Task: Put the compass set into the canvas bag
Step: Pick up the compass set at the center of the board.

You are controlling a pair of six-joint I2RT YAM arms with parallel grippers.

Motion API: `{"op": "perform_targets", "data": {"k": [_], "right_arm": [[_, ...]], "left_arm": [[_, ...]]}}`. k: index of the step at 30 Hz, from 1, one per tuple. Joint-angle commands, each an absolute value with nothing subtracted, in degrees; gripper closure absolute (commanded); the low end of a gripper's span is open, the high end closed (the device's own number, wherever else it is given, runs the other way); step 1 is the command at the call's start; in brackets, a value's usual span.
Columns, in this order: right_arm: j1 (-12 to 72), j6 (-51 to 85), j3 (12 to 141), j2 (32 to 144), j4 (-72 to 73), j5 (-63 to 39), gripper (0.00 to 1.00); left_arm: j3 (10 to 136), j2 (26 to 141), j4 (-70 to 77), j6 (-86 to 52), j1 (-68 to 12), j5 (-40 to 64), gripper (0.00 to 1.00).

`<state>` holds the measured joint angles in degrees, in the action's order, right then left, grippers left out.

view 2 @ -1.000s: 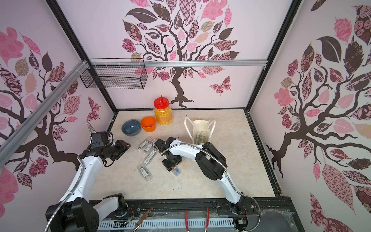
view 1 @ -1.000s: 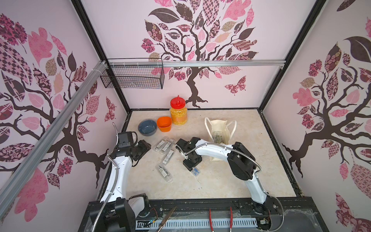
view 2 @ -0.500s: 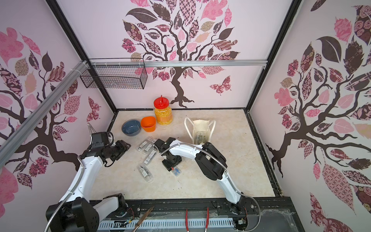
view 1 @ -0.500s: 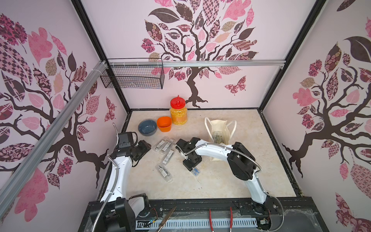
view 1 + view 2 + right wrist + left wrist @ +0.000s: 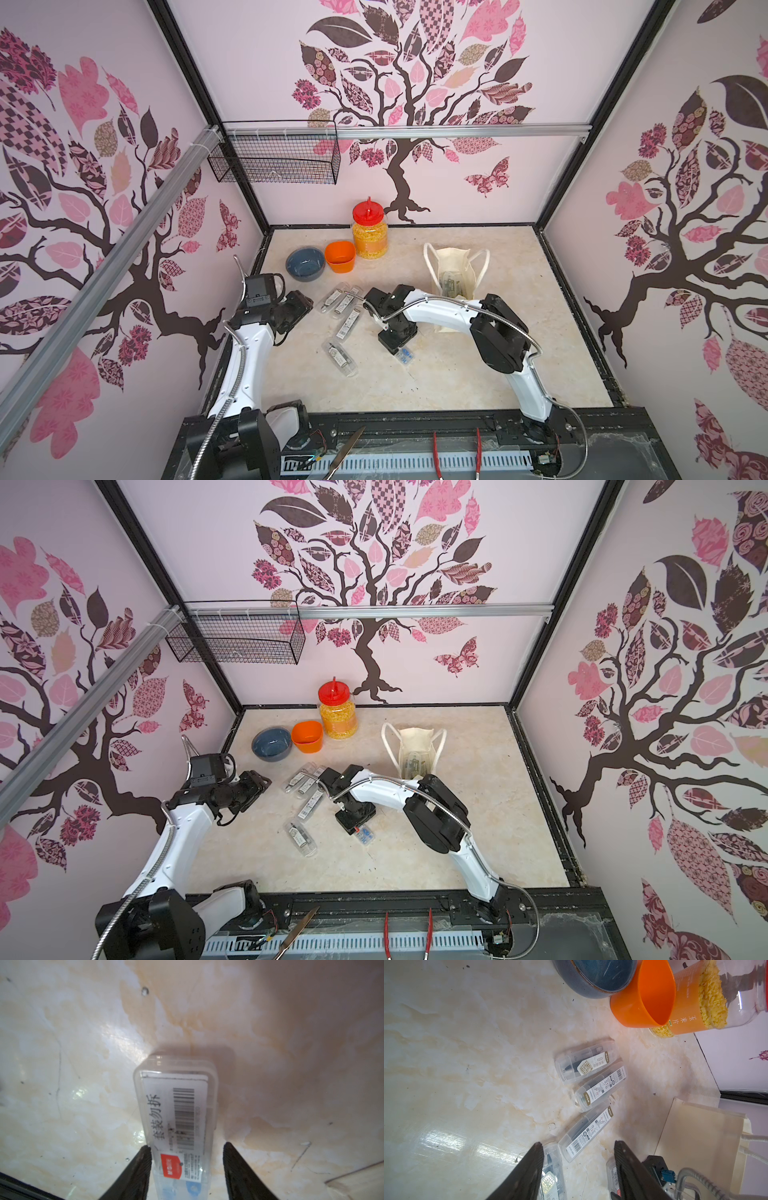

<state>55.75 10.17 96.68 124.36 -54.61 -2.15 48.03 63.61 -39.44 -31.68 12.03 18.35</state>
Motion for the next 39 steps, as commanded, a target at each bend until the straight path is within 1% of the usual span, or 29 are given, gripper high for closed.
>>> {"op": "perform_targets", "data": {"k": [1, 7, 12, 20, 23, 29, 39], "right_arm": [[55.9, 9.8, 96.1, 123.2, -55.0, -0.4, 0.39], [55.9, 9.5, 97.9, 121.4, -55.4, 0.7, 0.34], [55.9, 9.1, 97.8, 124.2, -56.9, 0.9, 0.33], [55.9, 9.7, 95.9, 125.5, -56.3, 2.4, 0.33], [55.9, 9.9, 96.6, 126.6, -56.9, 2.8, 0.33], [55.9, 9.8, 96.8, 126.8, -57.1, 2.2, 0.38], [55.8, 9.6, 97.0, 127.3, -57.2, 1.7, 0.42]], "left_arm": [[47.4, 64.1, -38.7, -31.5, 12.3, 18.8, 0.41], [47.4, 64.0, -38.5, -31.7, 12.3, 18.6, 0.41], [47.5, 64.3, -38.4, -31.4, 12.3, 18.5, 0.41], [47.3, 64.7, -38.3, -31.5, 12.3, 18.4, 0.41], [47.3, 64.8, -38.3, -31.6, 12.3, 18.4, 0.41], [46.9, 64.7, -38.1, -31.9, 12.3, 18.5, 0.41], [46.2, 63.5, -38.1, -32.0, 12.3, 18.4, 0.41]]}}
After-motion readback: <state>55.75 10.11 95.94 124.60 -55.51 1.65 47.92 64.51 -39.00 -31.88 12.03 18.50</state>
